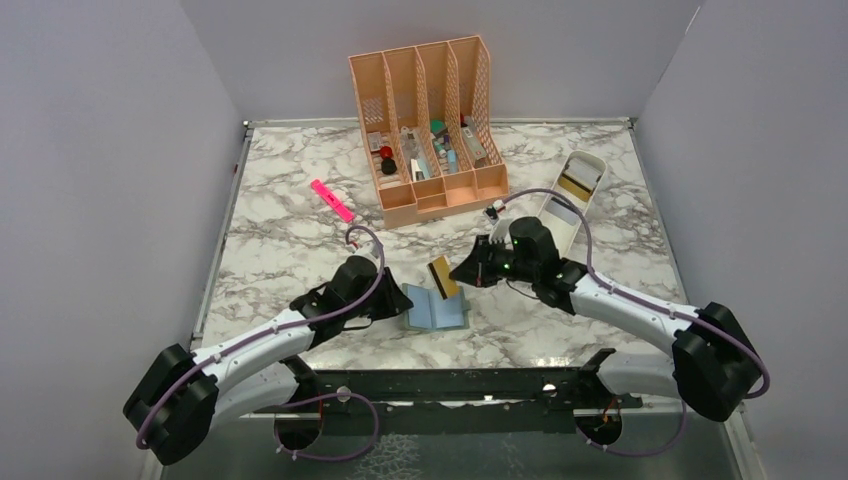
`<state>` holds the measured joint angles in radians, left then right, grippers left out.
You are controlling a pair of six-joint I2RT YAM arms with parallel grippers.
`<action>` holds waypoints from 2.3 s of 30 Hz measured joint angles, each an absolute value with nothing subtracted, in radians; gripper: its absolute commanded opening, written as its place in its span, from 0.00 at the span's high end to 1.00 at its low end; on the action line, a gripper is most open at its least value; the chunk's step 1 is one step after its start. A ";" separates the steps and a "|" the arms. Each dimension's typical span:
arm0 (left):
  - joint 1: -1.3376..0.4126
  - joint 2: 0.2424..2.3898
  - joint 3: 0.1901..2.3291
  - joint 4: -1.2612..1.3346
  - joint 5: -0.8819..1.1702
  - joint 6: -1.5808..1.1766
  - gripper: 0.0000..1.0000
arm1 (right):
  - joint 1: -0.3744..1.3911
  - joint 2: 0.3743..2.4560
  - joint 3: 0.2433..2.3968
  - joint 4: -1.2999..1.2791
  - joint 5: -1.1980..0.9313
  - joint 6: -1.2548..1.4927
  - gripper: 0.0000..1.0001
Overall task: Put the credit cards into the card holder
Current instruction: Insert the credit card into the card holder.
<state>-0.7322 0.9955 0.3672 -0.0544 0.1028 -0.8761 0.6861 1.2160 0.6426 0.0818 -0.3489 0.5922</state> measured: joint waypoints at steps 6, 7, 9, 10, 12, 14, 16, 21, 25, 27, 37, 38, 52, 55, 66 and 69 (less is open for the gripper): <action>-0.732 0.979 0.352 -0.055 0.102 -0.873 0.85 | 0.686 1.285 0.553 0.225 -0.375 0.695 0.99; -0.732 0.979 0.351 -0.060 0.100 -0.871 0.86 | 0.686 1.299 0.545 0.245 -0.376 0.707 0.99; -0.732 0.982 0.351 -0.065 0.095 -0.868 0.91 | 0.686 1.323 0.529 0.287 -0.376 0.725 0.99; -0.732 0.984 0.351 -0.069 0.092 -0.867 0.95 | 0.686 1.332 0.520 0.307 -0.375 0.735 0.99; -0.732 0.991 0.349 -0.071 0.084 -0.863 0.99 | 0.686 1.351 0.496 0.353 -0.375 0.758 0.99; -0.731 0.995 0.341 -0.069 0.080 -0.859 1.00 | 0.686 1.367 0.474 0.396 -0.372 0.775 0.99; -0.728 1.002 0.328 -0.066 0.076 -0.856 1.00 | 0.686 1.387 0.450 0.443 -0.371 0.794 0.99; -0.727 1.024 0.302 -0.064 0.066 -0.856 1.00 | 0.686 1.449 0.414 0.536 -0.368 0.831 0.99; -0.727 1.027 0.298 -0.057 0.062 -0.856 1.00 | 0.686 1.486 0.409 0.602 -0.369 0.856 0.99; -0.727 1.027 0.295 -0.051 0.062 -0.856 1.00 | 0.686 1.500 0.399 0.639 -0.369 0.868 0.99; -0.727 0.991 0.257 -0.015 0.068 -0.901 1.00 | 0.755 1.481 0.374 0.655 -0.311 0.900 0.99; -0.727 0.985 0.247 -0.003 0.073 -0.913 1.00 | 0.765 1.473 0.374 0.651 -0.295 0.901 0.99; -0.727 0.973 0.220 0.043 0.090 -0.971 1.00 | 0.841 1.460 0.343 0.639 -0.135 0.926 0.99; -0.727 0.973 0.220 0.043 0.090 -0.973 1.00 | 0.861 1.460 0.339 0.639 -0.108 0.933 0.99; -0.727 0.967 0.220 0.043 0.090 -0.973 1.00 | 0.922 1.428 0.302 0.634 0.001 0.968 0.99; -0.727 0.960 0.220 0.043 0.090 -0.973 1.00 | 0.928 1.405 0.287 0.627 0.035 0.976 0.99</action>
<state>-0.7265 0.9596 0.2195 0.0429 0.0898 -0.9726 0.9276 1.4052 0.2874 0.6266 0.0345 0.9764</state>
